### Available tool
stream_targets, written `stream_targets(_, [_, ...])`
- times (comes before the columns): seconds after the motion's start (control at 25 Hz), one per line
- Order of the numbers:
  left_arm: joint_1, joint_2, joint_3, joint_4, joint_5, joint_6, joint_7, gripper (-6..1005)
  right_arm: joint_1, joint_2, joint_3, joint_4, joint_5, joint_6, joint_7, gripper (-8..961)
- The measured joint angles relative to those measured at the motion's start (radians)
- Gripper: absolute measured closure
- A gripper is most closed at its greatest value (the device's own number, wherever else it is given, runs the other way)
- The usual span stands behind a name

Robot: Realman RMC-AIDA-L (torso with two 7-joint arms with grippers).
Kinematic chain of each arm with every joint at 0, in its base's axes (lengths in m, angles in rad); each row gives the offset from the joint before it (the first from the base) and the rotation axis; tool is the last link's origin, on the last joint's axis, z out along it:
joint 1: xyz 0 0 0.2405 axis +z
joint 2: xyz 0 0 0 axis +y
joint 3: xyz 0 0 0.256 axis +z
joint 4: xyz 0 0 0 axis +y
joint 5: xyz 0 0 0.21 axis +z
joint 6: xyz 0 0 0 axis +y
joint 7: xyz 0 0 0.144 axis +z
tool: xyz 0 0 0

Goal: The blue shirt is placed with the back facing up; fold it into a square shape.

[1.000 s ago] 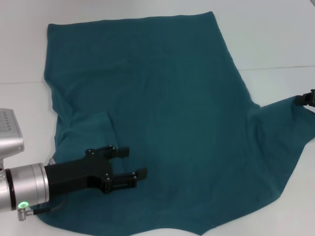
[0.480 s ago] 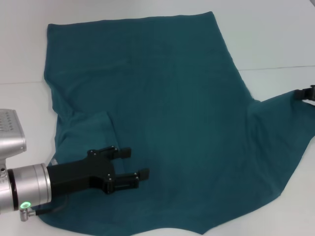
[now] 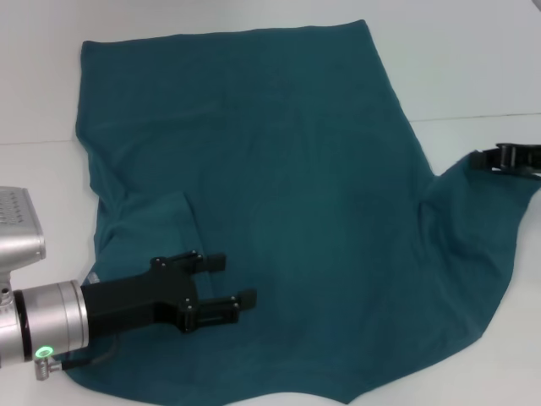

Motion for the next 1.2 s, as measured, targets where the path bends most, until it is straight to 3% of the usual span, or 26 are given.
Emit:
stream_targets(0.2, [0.0, 0.0, 0.0, 0.0, -0.001, 0.0, -0.004, 151, 0.035, 0.005, -0.042, 0.0, -0.001, -0.002, 0.003, 907])
stream_targets(0.76, [0.0, 0.0, -0.002, 0.0, -0.015, -0.014, -0.004, 151, 0.093, 0.058, -0.07, 0.013, -0.051, 0.039, 0.097, 879])
stream_targets(1.2, [0.002, 0.0, -0.001, -0.001, -0.015, -0.016, -0.001, 152, 0.138, 0.083, -0.074, 0.136, -0.045, 0.122, 0.149, 858])
